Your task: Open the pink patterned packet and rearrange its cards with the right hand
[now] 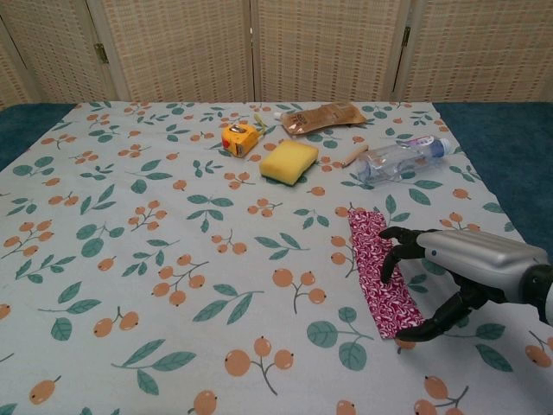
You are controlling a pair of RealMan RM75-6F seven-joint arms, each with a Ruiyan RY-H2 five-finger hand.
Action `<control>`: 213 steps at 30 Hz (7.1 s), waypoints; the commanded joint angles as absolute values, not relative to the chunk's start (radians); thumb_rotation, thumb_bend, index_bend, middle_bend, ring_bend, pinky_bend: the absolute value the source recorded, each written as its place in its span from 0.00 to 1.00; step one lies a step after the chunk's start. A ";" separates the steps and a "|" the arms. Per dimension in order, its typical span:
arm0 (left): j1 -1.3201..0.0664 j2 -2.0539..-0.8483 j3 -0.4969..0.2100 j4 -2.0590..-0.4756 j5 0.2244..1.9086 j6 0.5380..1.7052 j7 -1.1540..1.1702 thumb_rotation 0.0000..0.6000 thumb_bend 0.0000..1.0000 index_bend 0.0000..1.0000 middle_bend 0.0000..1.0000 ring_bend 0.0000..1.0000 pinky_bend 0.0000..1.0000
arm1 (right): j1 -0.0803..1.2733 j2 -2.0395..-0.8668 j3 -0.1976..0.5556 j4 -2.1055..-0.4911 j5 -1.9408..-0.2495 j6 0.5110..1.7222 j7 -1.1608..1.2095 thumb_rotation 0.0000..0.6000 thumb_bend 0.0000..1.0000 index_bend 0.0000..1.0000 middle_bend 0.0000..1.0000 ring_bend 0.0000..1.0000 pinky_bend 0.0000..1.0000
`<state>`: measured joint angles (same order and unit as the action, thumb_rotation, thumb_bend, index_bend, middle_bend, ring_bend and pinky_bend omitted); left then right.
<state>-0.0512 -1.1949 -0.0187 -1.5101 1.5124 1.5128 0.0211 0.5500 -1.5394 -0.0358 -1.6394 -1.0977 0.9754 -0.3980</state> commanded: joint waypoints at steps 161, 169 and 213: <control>-0.039 -1.203 -0.014 -1.497 1.508 1.512 0.005 1.00 0.26 0.18 0.00 0.04 0.00 | 0.797 -1.633 0.172 -1.380 -0.754 0.832 -0.556 0.88 0.15 0.26 0.00 0.00 0.00; -0.037 -1.204 -0.015 -1.493 1.504 1.512 0.003 1.00 0.26 0.18 0.00 0.04 0.00 | 0.809 -1.632 0.159 -1.387 -0.739 0.831 -0.549 0.88 0.15 0.26 0.00 0.00 0.00; -0.034 -1.209 -0.015 -1.477 1.498 1.506 -0.009 1.00 0.26 0.17 0.00 0.04 0.00 | 0.881 -1.627 0.107 -1.409 -0.629 0.840 -0.588 0.88 0.15 0.14 0.00 0.00 0.00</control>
